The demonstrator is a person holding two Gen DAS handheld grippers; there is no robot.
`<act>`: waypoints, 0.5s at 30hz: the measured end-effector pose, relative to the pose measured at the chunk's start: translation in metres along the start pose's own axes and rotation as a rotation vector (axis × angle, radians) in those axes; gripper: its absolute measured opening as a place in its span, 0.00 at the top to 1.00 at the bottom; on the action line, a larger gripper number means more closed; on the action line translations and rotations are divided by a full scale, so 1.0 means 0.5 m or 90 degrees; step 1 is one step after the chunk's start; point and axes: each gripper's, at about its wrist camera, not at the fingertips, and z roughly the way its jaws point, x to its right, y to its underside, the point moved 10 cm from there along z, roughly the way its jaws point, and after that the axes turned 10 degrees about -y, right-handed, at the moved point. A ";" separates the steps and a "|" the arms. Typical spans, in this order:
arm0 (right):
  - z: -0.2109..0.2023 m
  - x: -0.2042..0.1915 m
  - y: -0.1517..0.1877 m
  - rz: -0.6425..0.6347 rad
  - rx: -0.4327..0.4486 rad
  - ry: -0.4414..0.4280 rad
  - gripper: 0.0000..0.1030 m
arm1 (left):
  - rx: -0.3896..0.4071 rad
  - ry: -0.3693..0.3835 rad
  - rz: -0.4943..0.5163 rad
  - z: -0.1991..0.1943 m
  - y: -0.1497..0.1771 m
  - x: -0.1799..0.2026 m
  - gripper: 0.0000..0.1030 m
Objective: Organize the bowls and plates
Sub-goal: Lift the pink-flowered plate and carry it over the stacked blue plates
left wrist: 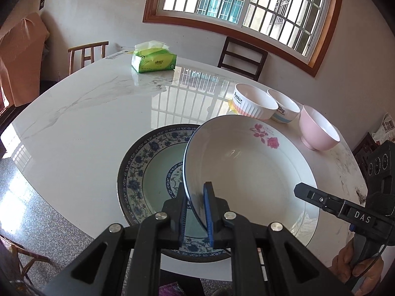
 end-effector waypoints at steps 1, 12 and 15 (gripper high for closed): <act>0.008 -0.006 -0.001 -0.003 -0.003 0.000 0.84 | 0.002 -0.004 -0.001 0.000 -0.001 -0.006 0.87; 0.063 -0.038 -0.004 -0.023 -0.032 0.002 0.84 | 0.005 -0.020 -0.019 0.002 -0.003 -0.058 0.87; 0.071 -0.045 -0.003 -0.029 -0.037 0.005 0.84 | 0.004 -0.022 -0.025 0.004 -0.004 -0.068 0.87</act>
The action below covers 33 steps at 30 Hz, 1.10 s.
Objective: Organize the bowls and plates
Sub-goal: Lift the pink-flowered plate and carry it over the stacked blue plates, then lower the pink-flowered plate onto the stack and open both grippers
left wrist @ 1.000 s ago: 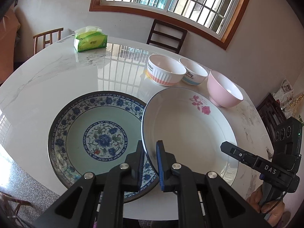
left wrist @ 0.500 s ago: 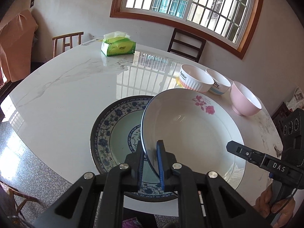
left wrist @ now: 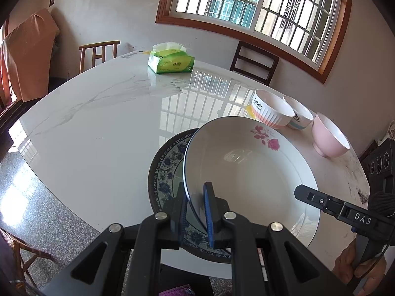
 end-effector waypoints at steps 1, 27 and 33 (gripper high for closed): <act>0.003 -0.002 0.000 0.000 -0.002 -0.001 0.84 | 0.000 -0.001 -0.001 0.001 0.000 -0.003 0.87; 0.041 -0.019 0.005 -0.014 -0.024 0.007 0.84 | -0.011 -0.005 -0.012 0.019 0.001 -0.035 0.87; 0.046 -0.015 0.008 -0.015 -0.028 0.012 0.84 | -0.018 -0.005 -0.014 0.029 0.004 -0.037 0.87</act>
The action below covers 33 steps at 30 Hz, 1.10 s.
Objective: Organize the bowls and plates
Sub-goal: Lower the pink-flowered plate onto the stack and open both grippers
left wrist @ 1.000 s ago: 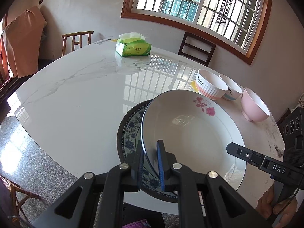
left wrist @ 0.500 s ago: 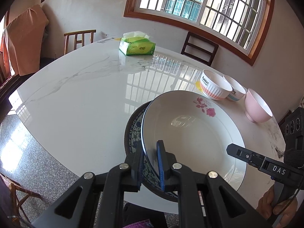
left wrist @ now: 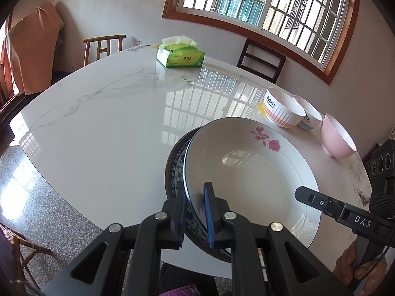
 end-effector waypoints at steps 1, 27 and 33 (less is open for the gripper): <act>0.001 0.000 0.001 0.001 -0.001 0.000 0.84 | -0.001 -0.001 0.000 0.001 0.001 0.000 0.87; 0.017 0.009 0.001 -0.037 0.007 0.037 0.81 | 0.007 -0.009 0.002 0.035 0.007 -0.001 0.85; 0.016 0.007 -0.002 -0.061 0.020 0.054 0.79 | 0.057 -0.045 0.011 0.010 -0.011 -0.014 0.66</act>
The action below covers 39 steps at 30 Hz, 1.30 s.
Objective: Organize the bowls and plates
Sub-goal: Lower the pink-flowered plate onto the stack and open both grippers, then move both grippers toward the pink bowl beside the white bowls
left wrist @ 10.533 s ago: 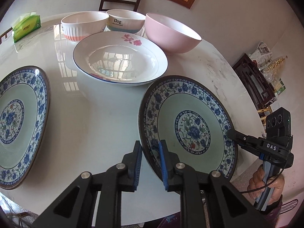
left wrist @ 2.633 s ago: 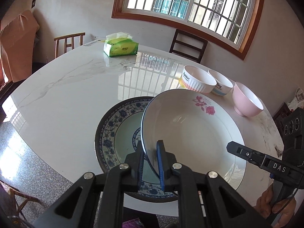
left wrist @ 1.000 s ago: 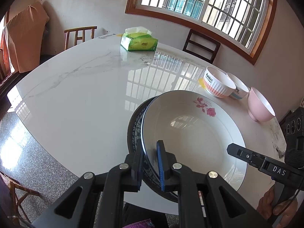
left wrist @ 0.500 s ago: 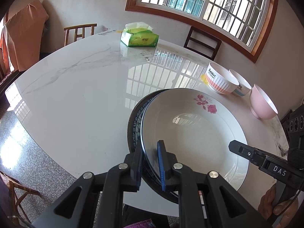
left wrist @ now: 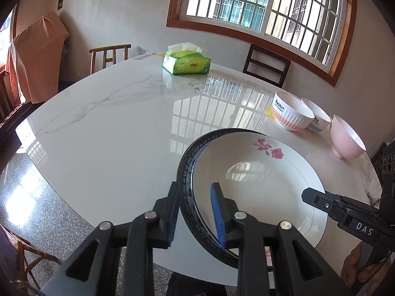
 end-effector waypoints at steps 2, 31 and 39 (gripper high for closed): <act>-0.001 -0.003 -0.002 -0.020 0.005 0.017 0.77 | 0.028 -0.016 0.006 -0.013 -0.011 -0.004 0.58; -0.340 0.359 -0.004 0.138 0.253 0.188 0.47 | -0.042 0.262 0.094 -0.104 0.019 0.331 0.23; -0.406 0.477 -0.010 0.221 0.233 0.158 0.48 | -0.177 0.400 0.043 -0.078 -0.051 0.522 0.23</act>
